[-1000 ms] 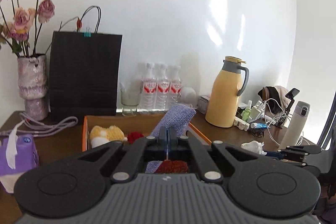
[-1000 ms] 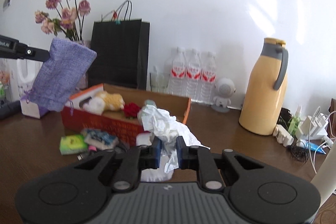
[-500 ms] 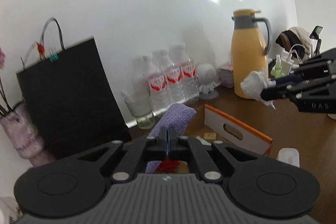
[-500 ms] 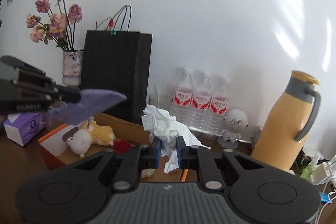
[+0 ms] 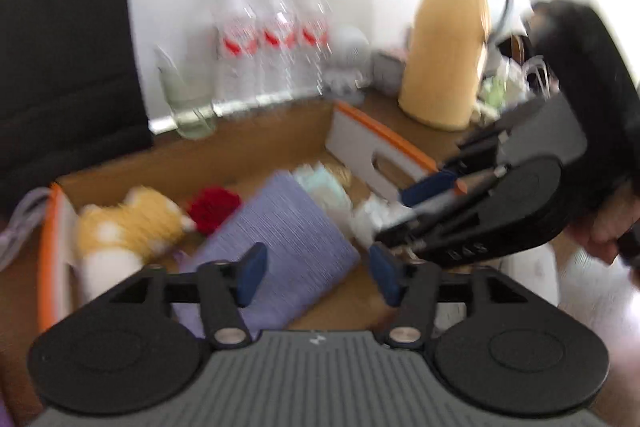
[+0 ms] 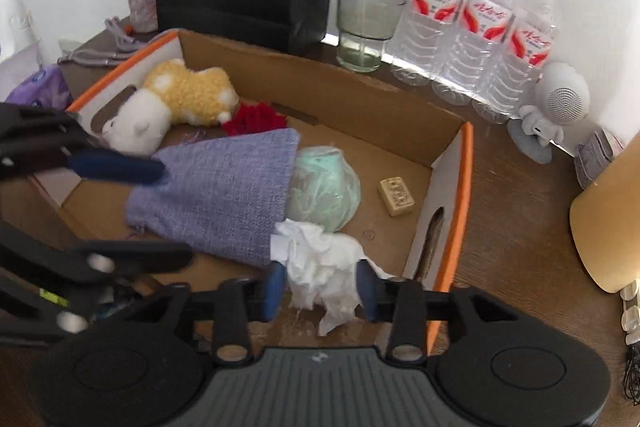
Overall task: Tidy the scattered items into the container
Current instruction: 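Lower the pouch and tissue into the box and open both tools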
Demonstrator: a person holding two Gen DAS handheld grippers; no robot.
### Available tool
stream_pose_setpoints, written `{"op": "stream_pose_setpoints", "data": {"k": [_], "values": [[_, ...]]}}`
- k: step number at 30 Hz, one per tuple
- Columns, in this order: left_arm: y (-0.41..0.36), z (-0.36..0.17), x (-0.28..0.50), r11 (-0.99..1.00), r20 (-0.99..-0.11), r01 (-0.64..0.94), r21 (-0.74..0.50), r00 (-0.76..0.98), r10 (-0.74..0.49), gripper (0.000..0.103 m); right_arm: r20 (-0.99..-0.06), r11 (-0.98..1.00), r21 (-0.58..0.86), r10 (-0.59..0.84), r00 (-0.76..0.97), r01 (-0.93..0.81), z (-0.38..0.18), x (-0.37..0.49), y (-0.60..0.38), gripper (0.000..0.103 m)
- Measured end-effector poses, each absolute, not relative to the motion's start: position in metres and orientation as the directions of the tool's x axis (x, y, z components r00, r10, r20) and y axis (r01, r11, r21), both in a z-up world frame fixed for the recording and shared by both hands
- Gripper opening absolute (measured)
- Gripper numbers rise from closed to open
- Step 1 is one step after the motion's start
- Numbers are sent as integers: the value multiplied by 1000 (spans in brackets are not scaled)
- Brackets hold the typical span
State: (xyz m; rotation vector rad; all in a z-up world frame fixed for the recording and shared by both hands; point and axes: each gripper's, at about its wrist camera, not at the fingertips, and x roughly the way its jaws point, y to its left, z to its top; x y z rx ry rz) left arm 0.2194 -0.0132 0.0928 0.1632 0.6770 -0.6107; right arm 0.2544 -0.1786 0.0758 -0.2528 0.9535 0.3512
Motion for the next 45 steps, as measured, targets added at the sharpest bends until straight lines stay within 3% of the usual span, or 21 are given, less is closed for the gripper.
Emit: {"op": "stream_pose_setpoints", "data": {"k": [3, 6, 7, 8, 10, 13, 16, 19, 23, 27, 28, 31, 36, 38, 40, 43, 45], "values": [[0, 108, 236, 852, -616, 523, -31, 661, -428, 83, -788, 927, 60, 272, 552, -371, 99, 256, -196, 50], [3, 98, 260, 892, -642, 439, -108, 655, -399, 84, -738, 930, 138, 325, 591, -340, 109, 262, -204, 47], [2, 93, 265, 907, -656, 405, -118, 654, -377, 82, -733, 924, 165, 349, 584, -345, 106, 265, -202, 39], [2, 89, 268, 918, -663, 378, -118, 658, -356, 81, -738, 918, 181, 364, 568, -354, 101, 268, -198, 24], [3, 80, 268, 922, -661, 363, -133, 661, -356, 81, -742, 908, 159, 369, 560, -388, 87, 271, -184, 12], [3, 69, 270, 934, -676, 338, -119, 661, -325, 81, -757, 906, 118, 348, 553, -407, 66, 276, -166, 8], [4, 63, 271, 943, -690, 324, -82, 664, -288, 81, -829, 853, 211, 415, 375, -477, 46, 280, -155, 8], [5, 57, 274, 940, -700, 330, -86, 652, -292, 82, -815, 835, 262, 460, 352, -484, 50, 280, -161, 15], [-3, 52, 282, 941, -722, 333, -55, 637, -268, 83, -817, 896, 187, 369, 443, -402, 67, 290, -182, 17], [-14, 49, 285, 931, -759, 365, -2, 606, -239, 78, -836, 915, 154, 322, 444, -373, 59, 309, -186, 17], [-16, 47, 285, 926, -765, 378, 7, 599, -238, 72, -827, 920, 150, 318, 464, -363, 57, 313, -186, 15], [-16, 44, 281, 924, -776, 382, -2, 583, -243, 66, -748, 961, 118, 251, 614, -250, 58, 318, -194, 25], [-21, 40, 276, 915, -792, 403, -28, 550, -267, 66, -720, 966, 124, 245, 649, -228, 75, 306, -205, 44], [-18, 49, 271, 910, -784, 406, -85, 537, -313, 66, -719, 968, 119, 238, 654, -221, 86, 298, -209, 56], [-12, 65, 266, 912, -766, 386, -136, 544, -344, 71, -735, 970, 120, 231, 638, -213, 97, 291, -213, 65], [-4, 96, 255, 942, -735, 316, -115, 611, -294, 85, -762, 972, 108, 217, 610, -210, 108, 285, -216, 66], [2, 114, 248, 956, -721, 268, -117, 639, -268, 88, -764, 975, 98, 203, 613, -200, 115, 276, -216, 67]]}}
